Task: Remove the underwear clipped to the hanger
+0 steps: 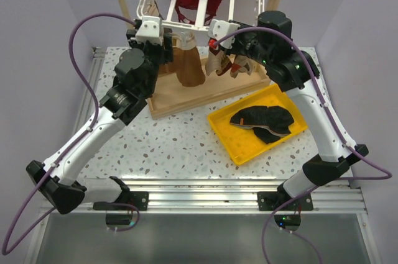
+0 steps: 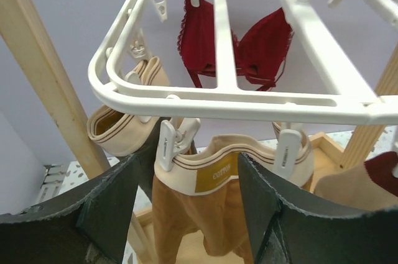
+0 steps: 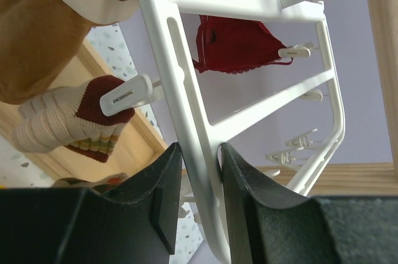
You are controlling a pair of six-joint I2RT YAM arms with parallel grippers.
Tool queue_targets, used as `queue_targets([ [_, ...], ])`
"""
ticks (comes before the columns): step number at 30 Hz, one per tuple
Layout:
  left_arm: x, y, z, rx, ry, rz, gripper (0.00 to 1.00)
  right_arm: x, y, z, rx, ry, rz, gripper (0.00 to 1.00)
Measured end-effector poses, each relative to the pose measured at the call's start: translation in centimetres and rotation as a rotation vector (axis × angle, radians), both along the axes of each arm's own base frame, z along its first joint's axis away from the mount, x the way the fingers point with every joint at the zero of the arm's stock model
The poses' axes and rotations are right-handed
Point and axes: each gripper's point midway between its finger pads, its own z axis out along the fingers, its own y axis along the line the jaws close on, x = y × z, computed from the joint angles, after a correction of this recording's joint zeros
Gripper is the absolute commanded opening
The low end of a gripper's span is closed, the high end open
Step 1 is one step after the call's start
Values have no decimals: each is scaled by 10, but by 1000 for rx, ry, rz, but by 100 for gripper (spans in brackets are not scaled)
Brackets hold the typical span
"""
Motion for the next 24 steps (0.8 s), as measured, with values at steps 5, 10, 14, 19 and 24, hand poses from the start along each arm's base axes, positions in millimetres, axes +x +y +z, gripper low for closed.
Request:
queue_targets([
  [5,16,3,-11,22,25,24,64,-1,2,0,6,4,2,33],
  [10,28,-5,-13,23,22,31,64,-2,3,0,11,7,3,33],
  [14,39,-7,-11,28,5,62,59,-3,4,-1,14,9,5,33],
  [19,46,-4,-9,43,-22,105,49,-3,4,-1,19,12,4,33],
  [24,49,-1,-4,51,-46,127,22,-3,5,0,25,14,4,33],
])
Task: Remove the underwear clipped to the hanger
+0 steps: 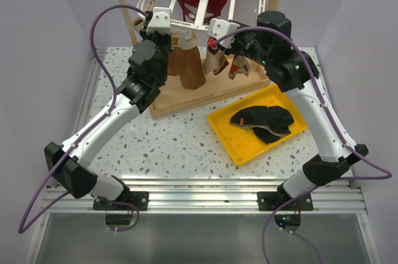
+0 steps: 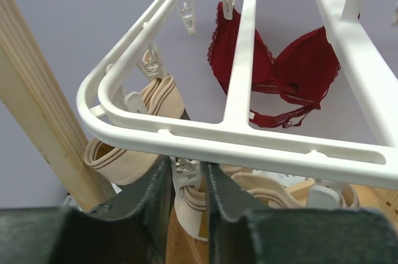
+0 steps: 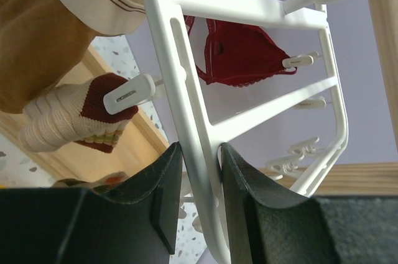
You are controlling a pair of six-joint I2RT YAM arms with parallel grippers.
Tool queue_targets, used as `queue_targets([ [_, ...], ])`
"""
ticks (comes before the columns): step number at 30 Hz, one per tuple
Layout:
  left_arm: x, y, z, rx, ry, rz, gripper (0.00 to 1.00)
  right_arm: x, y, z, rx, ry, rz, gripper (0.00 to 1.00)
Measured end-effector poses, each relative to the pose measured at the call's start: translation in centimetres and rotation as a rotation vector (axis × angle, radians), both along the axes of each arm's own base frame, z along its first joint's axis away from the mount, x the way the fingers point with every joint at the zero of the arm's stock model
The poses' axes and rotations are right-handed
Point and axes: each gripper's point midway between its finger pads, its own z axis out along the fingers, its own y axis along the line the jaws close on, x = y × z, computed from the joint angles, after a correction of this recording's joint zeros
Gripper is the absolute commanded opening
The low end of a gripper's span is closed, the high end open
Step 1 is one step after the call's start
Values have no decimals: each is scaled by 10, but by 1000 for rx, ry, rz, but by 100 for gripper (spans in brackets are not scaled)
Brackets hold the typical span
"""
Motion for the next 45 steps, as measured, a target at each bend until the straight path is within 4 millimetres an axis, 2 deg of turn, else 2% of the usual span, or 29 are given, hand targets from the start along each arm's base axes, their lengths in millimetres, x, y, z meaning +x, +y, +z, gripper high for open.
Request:
queue_targets([
  [2,1,2,3,-6,-15,7,8,0,0,0,2,1,-1,33],
  [4,1,6,5,-10,-22,18,0,0,-1,0,3,2,-7,33],
  [8,0,7,6,-12,-27,13,2,0,-1,0,4,3,-9,33],
  [10,-2,8,6,-13,-27,6,16,0,-1,0,4,3,-9,33],
  [11,-4,8,6,-19,-29,3,30,0,-1,0,3,4,-9,33],
  [14,-11,8,8,-39,-35,-21,54,0,-1,0,4,4,-8,33],
  [19,-36,4,16,-105,-47,-142,82,0,-1,0,4,4,-8,33],
  [22,-62,5,20,-147,-65,-245,89,0,-1,0,4,4,-8,33],
  [26,-96,13,34,-196,-122,-389,91,0,-1,0,3,3,-8,33],
  [29,-102,16,37,-191,-150,-471,90,0,-1,0,3,3,-7,33],
  [32,-100,11,28,-153,-162,-559,89,0,-1,-1,-3,1,-5,33],
  [35,-90,-1,-3,-120,-135,-679,89,1,-1,-4,-23,-14,0,33],
  [38,-77,-7,-26,-132,-89,-786,89,2,-1,-5,-39,-25,5,33],
  [45,-66,-21,-40,-174,-66,-1004,92,1,-1,-6,-50,-32,14,33],
])
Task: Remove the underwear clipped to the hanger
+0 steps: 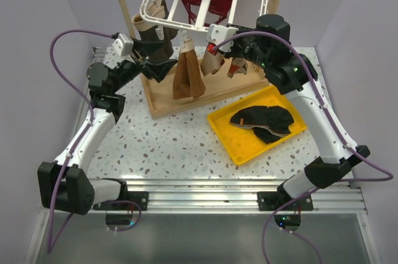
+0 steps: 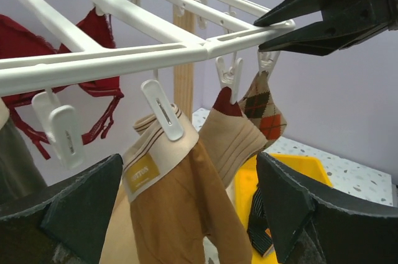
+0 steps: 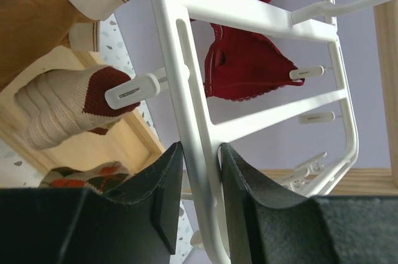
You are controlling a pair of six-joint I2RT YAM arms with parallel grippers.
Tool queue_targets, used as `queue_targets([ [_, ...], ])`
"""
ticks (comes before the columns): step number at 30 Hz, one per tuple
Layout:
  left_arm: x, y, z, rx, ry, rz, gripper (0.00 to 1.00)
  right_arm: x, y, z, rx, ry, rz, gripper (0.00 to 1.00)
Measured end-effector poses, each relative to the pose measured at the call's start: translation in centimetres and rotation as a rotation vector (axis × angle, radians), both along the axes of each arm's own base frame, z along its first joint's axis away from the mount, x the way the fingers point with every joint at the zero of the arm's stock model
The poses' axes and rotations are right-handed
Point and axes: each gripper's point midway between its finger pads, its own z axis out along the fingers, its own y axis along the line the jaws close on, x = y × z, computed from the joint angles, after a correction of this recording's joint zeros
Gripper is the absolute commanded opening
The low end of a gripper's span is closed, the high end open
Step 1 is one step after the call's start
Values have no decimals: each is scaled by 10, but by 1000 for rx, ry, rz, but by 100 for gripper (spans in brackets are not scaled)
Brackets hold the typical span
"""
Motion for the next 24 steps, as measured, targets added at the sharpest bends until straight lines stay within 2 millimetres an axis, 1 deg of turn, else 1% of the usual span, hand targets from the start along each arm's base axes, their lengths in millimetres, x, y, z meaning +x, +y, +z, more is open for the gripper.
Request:
queue_targets([
  [5,-1,-9,-1,-26,9,-80,94,2,-5,2,-11,-12,-6,33],
  [12,-8,-11,18,-83,-56,-118,93,13,-29,1,-20,-11,-40,33],
  [15,-4,-13,19,-115,-67,-140,93,16,-35,0,-19,-9,-45,34],
  [19,5,-18,7,-137,-49,-177,91,17,-37,0,-17,-6,-43,34],
  [24,7,-38,-16,-111,-24,-261,90,16,-35,0,-13,-3,-29,34],
])
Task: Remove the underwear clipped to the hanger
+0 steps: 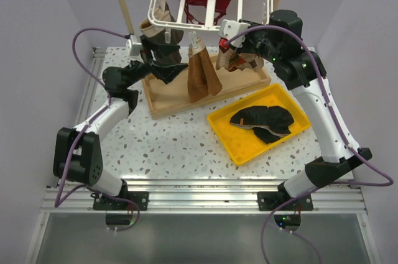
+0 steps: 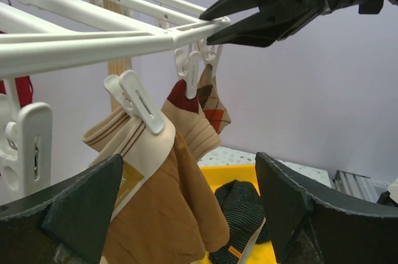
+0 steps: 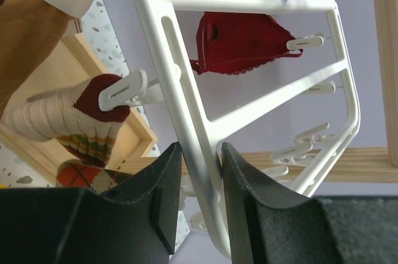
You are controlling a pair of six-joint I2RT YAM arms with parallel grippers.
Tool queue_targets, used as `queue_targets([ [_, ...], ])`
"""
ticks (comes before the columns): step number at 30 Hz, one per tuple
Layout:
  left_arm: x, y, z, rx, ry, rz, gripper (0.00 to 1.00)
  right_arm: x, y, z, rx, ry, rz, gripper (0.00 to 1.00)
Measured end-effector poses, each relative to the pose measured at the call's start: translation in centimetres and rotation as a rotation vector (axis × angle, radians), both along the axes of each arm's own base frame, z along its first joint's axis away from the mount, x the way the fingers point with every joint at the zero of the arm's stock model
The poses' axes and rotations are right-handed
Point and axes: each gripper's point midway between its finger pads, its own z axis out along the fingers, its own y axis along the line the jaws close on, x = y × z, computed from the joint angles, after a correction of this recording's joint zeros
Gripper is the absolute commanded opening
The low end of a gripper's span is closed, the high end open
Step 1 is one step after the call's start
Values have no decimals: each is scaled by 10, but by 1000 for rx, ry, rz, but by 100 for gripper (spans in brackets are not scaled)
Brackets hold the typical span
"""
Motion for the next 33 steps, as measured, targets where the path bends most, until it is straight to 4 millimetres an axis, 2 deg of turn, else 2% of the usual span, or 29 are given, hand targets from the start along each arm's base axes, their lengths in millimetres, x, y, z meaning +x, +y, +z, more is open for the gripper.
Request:
queue_targets([
  [5,2,-9,-7,13,-1,-19,91,0,0,0,2,1,3,34],
  [14,21,-21,14,-32,-43,28,90,-2,3,1,14,8,19,34],
  [25,51,-29,3,-91,88,7,86,-4,3,2,16,9,22,34],
  [33,52,-32,5,-149,156,-46,87,-4,3,2,18,10,23,34],
])
